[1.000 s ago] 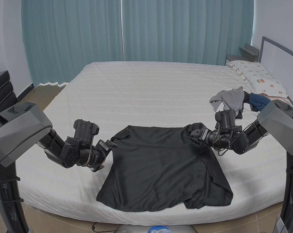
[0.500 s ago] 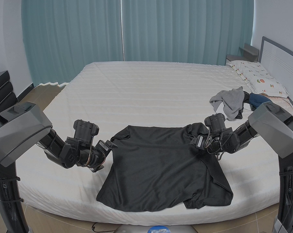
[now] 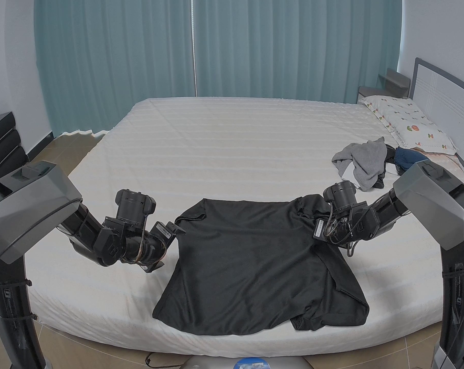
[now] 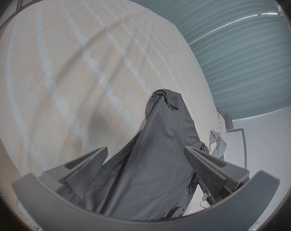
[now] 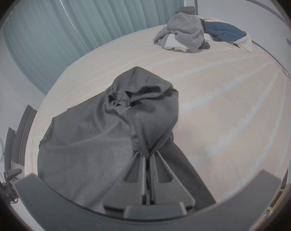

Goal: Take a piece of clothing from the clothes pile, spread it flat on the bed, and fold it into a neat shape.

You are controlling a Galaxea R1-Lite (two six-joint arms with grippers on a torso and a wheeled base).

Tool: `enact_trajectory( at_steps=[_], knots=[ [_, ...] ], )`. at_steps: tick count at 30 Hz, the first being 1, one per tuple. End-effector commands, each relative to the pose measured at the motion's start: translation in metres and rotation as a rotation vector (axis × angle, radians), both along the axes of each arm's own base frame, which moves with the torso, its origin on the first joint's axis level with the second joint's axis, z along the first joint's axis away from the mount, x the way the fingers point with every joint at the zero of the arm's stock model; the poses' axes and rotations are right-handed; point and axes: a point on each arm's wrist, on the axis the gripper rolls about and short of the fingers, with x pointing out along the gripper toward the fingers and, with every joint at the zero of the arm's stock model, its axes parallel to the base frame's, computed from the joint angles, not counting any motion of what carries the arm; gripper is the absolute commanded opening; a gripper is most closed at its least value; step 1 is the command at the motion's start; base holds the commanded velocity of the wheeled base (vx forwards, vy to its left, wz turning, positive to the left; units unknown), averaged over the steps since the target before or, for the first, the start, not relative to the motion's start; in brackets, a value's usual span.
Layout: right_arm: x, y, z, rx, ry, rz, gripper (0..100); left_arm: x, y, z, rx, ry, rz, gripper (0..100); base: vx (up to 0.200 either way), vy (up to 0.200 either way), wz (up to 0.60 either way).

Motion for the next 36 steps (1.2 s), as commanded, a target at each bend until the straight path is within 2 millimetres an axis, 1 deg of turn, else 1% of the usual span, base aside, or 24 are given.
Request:
enact_trajectory(
  at_steps=[1, 6, 11, 16, 18, 19, 20, 21, 22, 23, 26, 28, 31, 36],
  knots=[
    [-0.001, -0.010, 0.018, 0.010, -0.032, -0.021, 0, 0.000, 0.001, -0.001, 0.000, 0.002, 0.002, 100, 0.000, 0.000, 0.00],
    [-0.006, -0.019, 0.024, 0.016, -0.031, -0.031, 0, 0.000, 0.001, -0.001, 0.001, 0.003, 0.001, 100, 0.000, 0.000, 0.00],
    [-0.008, -0.036, 0.025, 0.025, -0.022, -0.057, 0, 0.000, 0.001, -0.002, 0.003, 0.006, 0.001, 100, 0.000, 0.000, 0.00],
    [-0.007, -0.063, 0.031, 0.089, -0.022, -0.066, 0, 0.000, 0.001, -0.003, 0.004, 0.009, 0.001, 100, 0.000, 0.000, 0.00],
    [-0.005, -0.074, 0.030, 0.111, -0.031, -0.075, 0, 0.000, 0.001, -0.003, 0.005, 0.010, 0.001, 100, 0.000, 0.000, 0.00],
    [-0.005, -0.075, 0.031, 0.113, -0.034, -0.076, 0, 0.000, 0.001, -0.003, 0.005, 0.010, 0.001, 100, 0.000, 0.000, 0.00],
    [-0.002, -0.085, 0.028, 0.122, -0.047, -0.084, 0, 0.000, 0.001, -0.003, 0.005, 0.010, 0.001, 100, 0.000, 0.000, 0.00],
    [-0.002, -0.087, 0.028, 0.122, -0.048, -0.087, 0, 0.000, 0.001, -0.003, 0.005, 0.010, 0.001, 100, 0.000, 0.000, 0.00],
    [-0.001, -0.095, 0.025, 0.122, -0.056, -0.090, 0, -0.001, 0.002, -0.003, 0.005, 0.012, 0.001, 100, 0.000, 0.000, 0.00],
    [-0.001, -0.098, 0.024, 0.120, -0.056, -0.090, 0, -0.001, 0.002, -0.003, 0.005, 0.013, 0.001, 100, 0.000, 0.000, 0.00],
    [-0.001, -0.113, 0.013, 0.123, -0.069, -0.083, 0, -0.002, 0.002, -0.003, 0.005, 0.013, 0.001, 100, 0.000, 0.000, 0.00],
    [-0.001, -0.117, 0.010, 0.126, -0.084, -0.085, 0, -0.002, 0.002, -0.003, 0.005, 0.013, 0.001, 100, 0.000, 0.000, 0.00],
    [0.002, -0.128, -0.004, 0.127, -0.132, -0.103, 0, -0.002, 0.002, -0.004, 0.006, 0.015, 0.001, 100, 0.000, 0.000, 0.00],
    [0.006, -0.143, -0.020, 0.114, -0.166, -0.122, 0, -0.003, 0.002, -0.003, 0.006, 0.016, 0.001, 100, 0.000, 0.000, 0.00]
  ],
)
